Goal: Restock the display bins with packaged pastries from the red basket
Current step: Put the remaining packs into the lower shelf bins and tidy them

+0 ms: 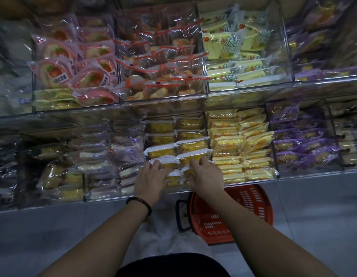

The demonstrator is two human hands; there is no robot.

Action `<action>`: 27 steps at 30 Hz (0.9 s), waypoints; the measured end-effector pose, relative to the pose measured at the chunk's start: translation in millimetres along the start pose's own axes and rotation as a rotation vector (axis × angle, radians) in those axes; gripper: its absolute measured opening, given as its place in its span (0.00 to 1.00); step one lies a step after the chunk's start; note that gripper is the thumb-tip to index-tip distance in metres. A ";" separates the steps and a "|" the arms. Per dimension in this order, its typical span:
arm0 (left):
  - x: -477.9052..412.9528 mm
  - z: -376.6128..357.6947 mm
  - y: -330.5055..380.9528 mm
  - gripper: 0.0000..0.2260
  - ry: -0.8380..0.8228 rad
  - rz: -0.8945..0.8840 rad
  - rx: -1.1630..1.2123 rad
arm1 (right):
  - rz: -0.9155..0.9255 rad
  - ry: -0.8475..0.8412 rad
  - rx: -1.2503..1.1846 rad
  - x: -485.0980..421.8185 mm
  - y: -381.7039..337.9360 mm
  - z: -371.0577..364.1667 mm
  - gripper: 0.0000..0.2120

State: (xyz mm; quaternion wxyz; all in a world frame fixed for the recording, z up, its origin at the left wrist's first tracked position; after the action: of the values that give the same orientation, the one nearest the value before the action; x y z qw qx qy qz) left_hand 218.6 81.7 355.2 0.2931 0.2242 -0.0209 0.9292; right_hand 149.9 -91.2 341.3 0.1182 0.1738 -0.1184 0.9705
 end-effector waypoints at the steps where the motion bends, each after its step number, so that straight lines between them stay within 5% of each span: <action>1: 1.2 -0.4 -1.0 0.16 0.002 -0.003 -0.008 | -0.023 -0.007 -0.014 -2.4 -2.1 -0.4 0.19; 27: -16.9 12.8 2.2 0.16 -0.227 -0.069 -0.185 | -0.112 0.012 -0.070 -3.8 -11.0 -0.7 0.20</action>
State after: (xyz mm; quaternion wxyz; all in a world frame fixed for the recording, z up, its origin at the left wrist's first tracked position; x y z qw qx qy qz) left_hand 234.8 68.7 359.6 0.3398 0.3005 -0.1317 0.8814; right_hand 156.2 -81.4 341.3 0.1792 0.1700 -0.1417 0.9586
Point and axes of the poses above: each hand's wrist, its own x-axis away from the middle knuckle, its own z-axis out of the back of the hand, y = z × x, the point moved 5 cm from there along -x, towards the middle knuckle, and after that the axes turned 9 degrees about -y, right-handed, at the moved point
